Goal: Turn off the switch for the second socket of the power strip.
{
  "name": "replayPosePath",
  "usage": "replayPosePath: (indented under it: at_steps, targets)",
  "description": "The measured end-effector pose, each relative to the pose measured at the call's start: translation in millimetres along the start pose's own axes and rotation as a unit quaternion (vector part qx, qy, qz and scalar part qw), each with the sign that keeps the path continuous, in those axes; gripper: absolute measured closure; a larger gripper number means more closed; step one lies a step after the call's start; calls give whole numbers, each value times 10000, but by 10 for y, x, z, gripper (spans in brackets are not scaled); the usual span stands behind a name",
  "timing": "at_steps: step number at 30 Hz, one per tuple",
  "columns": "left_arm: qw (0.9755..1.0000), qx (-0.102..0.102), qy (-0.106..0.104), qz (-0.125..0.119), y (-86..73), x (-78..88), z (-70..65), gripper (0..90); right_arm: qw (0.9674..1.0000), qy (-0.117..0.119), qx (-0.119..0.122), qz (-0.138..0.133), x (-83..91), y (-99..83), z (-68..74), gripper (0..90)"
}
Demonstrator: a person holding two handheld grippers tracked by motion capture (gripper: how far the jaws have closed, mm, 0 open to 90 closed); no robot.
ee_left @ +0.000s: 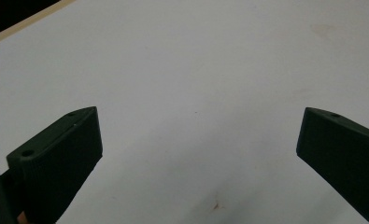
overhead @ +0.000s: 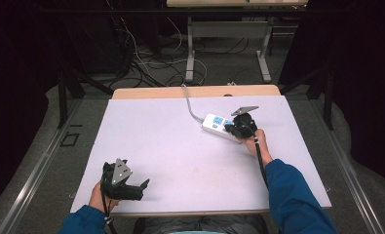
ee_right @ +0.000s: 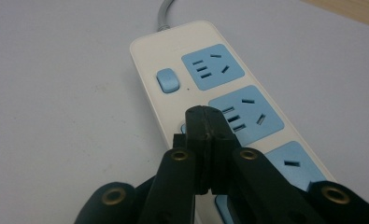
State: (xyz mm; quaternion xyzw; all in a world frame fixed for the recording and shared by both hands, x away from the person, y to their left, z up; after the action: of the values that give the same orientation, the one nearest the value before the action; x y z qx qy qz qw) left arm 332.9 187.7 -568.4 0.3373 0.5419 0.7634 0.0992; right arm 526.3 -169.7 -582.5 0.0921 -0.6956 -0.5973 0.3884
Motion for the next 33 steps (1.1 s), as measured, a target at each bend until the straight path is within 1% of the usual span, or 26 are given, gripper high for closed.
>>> replayPosePath:
  at_steps: [1, 2, 3, 4, 7, 9, 10, 13, 15, 16, 18, 19, 21, 22, 23, 25, 26, 27, 28, 29, 30, 31, 33]
  targets:
    - [10000, 0, 0, 0, 0, 0, 0, 1, 10000, 0, 0, 0, 0, 0, 0, 900]
    - [10000, 4, -33, 30, -3, 0, -4, 1, 10000, -54, -13, -14, 2, -3, -16, 900]
    - [10000, 20, -47, 34, -5, -1, -7, 1, 10000, -41, -83, -4, 4, -7, -11, 900]
    - [10000, 12, -51, 42, -6, 0, -5, 1, 10000, -38, -78, -38, 3, -8, -23, 900]
    - [10000, 7, -38, 18, -7, -5, -4, 1, 9999, -34, -146, -67, 3, -13, -21, 900]
    - [10000, 27, -32, 13, -6, -7, -10, 1, 9998, -63, -121, -112, -2, -15, -20, 900]
    - [10000, 11, -19, 14, -5, -6, -7, 1, 9997, -83, -177, -132, 1, -17, -12, 900]
    - [10000, 17, -46, 57, -10, -5, -8, 1, 9997, -69, -150, -153, 2, -24, -7, 900]
    - [10000, 38, -38, 53, -11, -9, -9, 1, 9996, -142, -111, -219, -6, -20, -4, 900]
    - [10000, -62, -12, 76, -9, -4, 7, 1, 9996, -156, -111, -228, -6, -20, -2, 900]
    - [10000, -48, -8, 63, -8, -6, 2, 1, 9994, -140, -131, -273, -15, -19, 15, 900]
    - [10000, -47, -12, 54, -7, -8, 1, 1, 9994, -189, -85, -261, -13, -21, 12, 900]
    - [10000, -41, -11, 51, -8, -9, 2, 1, 9994, -116, -77, -307, -26, -17, 40, 900]
    - [10000, -61, -2, 64, -9, -7, 7, 2, 9994, -121, -58, -310, -32, -17, 59, 900]
    - [10000, -61, -2, 64, -9, -7, 7, 2, 9994, -169, 7, -287, -37, -16, 72, 900]
    - [10000, 8, -26, 54, -11, -10, -8, 1, 9985, -400, 246, -298, -71, -2, 91, 900]
    - [10000, 12, -36, 60, -12, -7, -10, 1, 9982, -430, 325, -273, -81, 0, 117, 900]
    - [10000, -1, -39, 60, -11, -4, -9, 2, 9985, -340, 342, -278, -95, 0, 149, 900]
    - [10000, 5, -39, 58, -11, -3, -9, 1, 9979, -405, 421, -269, -99, -1, 151, 900]
    - [10000, 0, -47, 63, -13, -2, -8, 1, 9980, -418, 400, -240, -96, -1, 164, 900]
    - [10000, 11, -43, 59, -13, -2, -9, 2, 9976, -438, 493, -232, -97, 1, 153, 900]
    - [10000, 9, -43, 62, -14, -1, -7, 1, 9976, -431, 491, -229, -96, 1, 153, 900]
    - [10000, 13, -49, 61, -14, -1, -9, 2, 9984, -368, 350, -265, -98, 0, 144, 900]
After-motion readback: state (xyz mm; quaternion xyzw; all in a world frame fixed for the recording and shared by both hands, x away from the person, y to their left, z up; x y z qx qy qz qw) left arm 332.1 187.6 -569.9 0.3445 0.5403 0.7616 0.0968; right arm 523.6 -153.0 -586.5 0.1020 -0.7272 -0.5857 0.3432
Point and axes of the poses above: each handheld gripper's, and its own axes: x roughly backward along the jaws, y roughly out of its top, z roughly to its left, the point moved 7 cm from there along -x, roughly forward along the jaws, and after that the axes turned 14 degrees about -z, right-handed, at the moved point
